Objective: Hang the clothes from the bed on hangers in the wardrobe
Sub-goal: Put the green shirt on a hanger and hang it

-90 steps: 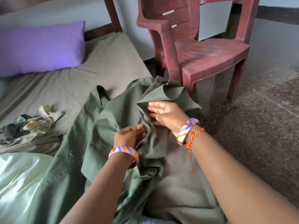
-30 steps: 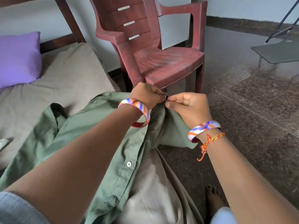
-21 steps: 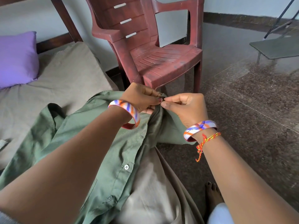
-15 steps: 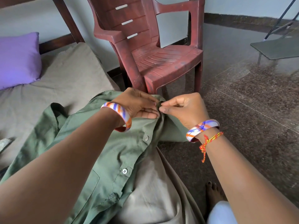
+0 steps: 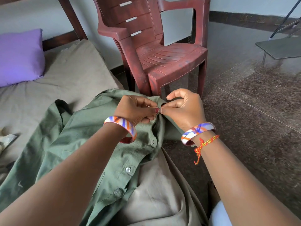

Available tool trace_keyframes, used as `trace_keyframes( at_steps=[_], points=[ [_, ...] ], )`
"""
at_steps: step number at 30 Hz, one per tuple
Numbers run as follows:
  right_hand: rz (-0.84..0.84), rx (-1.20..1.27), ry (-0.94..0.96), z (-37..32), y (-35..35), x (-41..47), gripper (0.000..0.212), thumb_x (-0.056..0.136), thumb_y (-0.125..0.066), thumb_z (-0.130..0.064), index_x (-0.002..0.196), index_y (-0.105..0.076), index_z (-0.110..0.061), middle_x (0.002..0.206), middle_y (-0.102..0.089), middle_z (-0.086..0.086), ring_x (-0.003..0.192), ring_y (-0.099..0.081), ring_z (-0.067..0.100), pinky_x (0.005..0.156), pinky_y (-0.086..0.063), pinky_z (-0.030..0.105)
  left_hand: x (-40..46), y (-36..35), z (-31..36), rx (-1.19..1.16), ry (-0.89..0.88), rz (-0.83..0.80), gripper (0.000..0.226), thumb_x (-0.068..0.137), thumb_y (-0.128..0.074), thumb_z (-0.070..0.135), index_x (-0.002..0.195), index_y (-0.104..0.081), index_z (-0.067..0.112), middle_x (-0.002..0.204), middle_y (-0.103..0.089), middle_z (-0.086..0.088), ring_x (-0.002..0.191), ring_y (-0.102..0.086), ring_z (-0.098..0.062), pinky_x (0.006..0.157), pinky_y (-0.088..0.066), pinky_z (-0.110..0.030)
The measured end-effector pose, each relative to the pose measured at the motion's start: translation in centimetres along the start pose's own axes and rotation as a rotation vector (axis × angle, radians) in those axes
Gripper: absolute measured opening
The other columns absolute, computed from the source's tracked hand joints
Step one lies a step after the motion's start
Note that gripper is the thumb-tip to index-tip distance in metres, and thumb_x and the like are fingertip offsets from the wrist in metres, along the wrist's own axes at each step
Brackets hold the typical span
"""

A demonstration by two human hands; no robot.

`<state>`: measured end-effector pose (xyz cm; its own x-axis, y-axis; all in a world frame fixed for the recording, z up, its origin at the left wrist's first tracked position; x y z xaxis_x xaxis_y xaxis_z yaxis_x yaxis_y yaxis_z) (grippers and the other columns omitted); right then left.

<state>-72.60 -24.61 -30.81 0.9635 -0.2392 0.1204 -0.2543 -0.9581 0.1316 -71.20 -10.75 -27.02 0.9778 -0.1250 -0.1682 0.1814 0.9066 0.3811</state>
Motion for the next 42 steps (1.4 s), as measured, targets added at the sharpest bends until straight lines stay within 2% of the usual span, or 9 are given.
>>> trace_keyframes(
  at_steps=[7,11,15,22,29,32,35,38,42],
  points=[
    [0.064,0.252,-0.088,1.0,-0.7,-0.2,0.033,0.071,-0.071,0.005,0.079,-0.054,-0.022,0.057,-0.068,-0.005,0.062,-0.063,0.013,0.065,-0.049,0.024,0.0,-0.7,-0.2,0.468,-0.422,0.262,0.008,0.074,-0.076,0.010,0.081,-0.076,0.012,0.068,-0.067,0.003,0.060,-0.058,-0.004,0.063,-0.044,-0.007],
    [0.116,0.370,-0.112,1.4,-0.9,-0.3,0.031,0.074,-0.069,0.007,0.078,-0.053,-0.019,0.055,-0.066,-0.007,0.054,-0.057,0.007,0.061,-0.048,0.021,-0.4,-1.6,-0.6,0.499,-0.531,0.323,0.007,0.076,-0.070,0.005,0.077,-0.074,0.010,0.067,-0.070,-0.005,0.063,-0.066,-0.019,0.067,-0.053,-0.028],
    [0.091,0.334,-0.068,1.5,-1.0,-0.6,0.030,0.078,-0.067,0.005,0.079,-0.053,-0.021,0.063,-0.068,-0.009,0.060,-0.060,0.004,0.064,-0.049,0.019,-0.3,-2.0,-0.7,0.273,-0.373,0.304,0.017,0.085,-0.061,0.002,0.074,-0.068,0.013,0.062,-0.067,-0.005,0.058,-0.066,-0.021,0.063,-0.057,-0.033],
    [0.115,0.143,-0.009,1.8,-1.1,-1.0,0.031,0.074,-0.068,0.001,0.082,-0.052,-0.025,0.054,-0.066,-0.013,0.046,-0.051,0.004,0.055,-0.046,0.021,-0.6,-1.8,-0.6,0.435,-0.505,0.303,0.007,0.077,-0.072,0.008,0.077,-0.074,0.014,0.068,-0.062,0.014,0.058,-0.054,0.010,0.059,-0.039,-0.001],
    [0.051,0.281,-0.098,2.1,-1.6,-1.2,0.034,0.075,-0.073,-0.002,0.084,-0.050,-0.024,0.066,-0.070,-0.003,0.061,-0.061,0.011,0.072,-0.053,0.034,-0.3,-1.1,-1.2,0.400,-0.413,0.221,0.016,0.077,-0.075,0.015,0.092,-0.073,0.009,0.073,-0.065,0.012,0.060,-0.057,0.007,0.063,-0.044,-0.003],
    [0.069,0.416,-0.180,2.0,-1.8,-1.3,0.033,0.075,-0.073,0.001,0.085,-0.050,-0.021,0.059,-0.067,-0.005,0.050,-0.057,0.002,0.063,-0.049,0.026,-0.1,-0.7,-1.0,0.546,-0.407,0.243,0.011,0.085,-0.065,0.010,0.090,-0.074,0.006,0.073,-0.063,0.004,0.061,-0.053,-0.003,0.060,-0.040,-0.006],
    [0.096,0.485,-0.211,1.5,-1.7,-1.4,0.031,0.076,-0.071,0.002,0.085,-0.050,-0.018,0.060,-0.064,-0.003,0.043,-0.052,-0.001,0.055,-0.045,0.019,0.5,-0.4,-1.2,0.721,-0.264,0.289,0.024,0.095,-0.049,0.015,0.072,-0.052,0.007,0.073,-0.053,-0.006,0.068,-0.046,-0.022,0.061,-0.033,-0.028],
    [0.050,0.453,-0.210,1.2,-1.7,-1.6,0.031,0.076,-0.071,0.002,0.085,-0.050,-0.019,0.064,-0.064,0.000,0.044,-0.052,-0.002,0.059,-0.045,0.022,0.7,-0.2,-1.0,0.771,-0.113,0.219,0.040,0.100,-0.038,0.024,0.063,-0.034,0.008,0.064,-0.041,-0.003,0.067,-0.038,-0.022,0.059,-0.023,-0.026],
    [-0.003,0.400,-0.217,1.2,-1.7,-2.0,0.031,0.076,-0.071,0.001,0.085,-0.050,-0.019,0.064,-0.064,0.001,0.043,-0.051,-0.002,0.058,-0.044,0.021,0.8,0.3,-0.8,0.538,-0.091,0.076,0.039,0.096,-0.048,0.023,0.066,-0.052,-0.001,0.055,-0.037,-0.003,0.050,-0.031,-0.014,0.049,-0.026,-0.023]
  ],
)
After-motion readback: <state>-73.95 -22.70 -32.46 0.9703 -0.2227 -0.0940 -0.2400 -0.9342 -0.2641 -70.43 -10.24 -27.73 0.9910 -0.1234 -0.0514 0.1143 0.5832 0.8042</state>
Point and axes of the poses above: each hand's wrist, its own x-axis towards the middle knuckle, its own y-axis out of the back of the hand, z = x × y, the point moved 1 cm from there along x, towards the middle knuckle
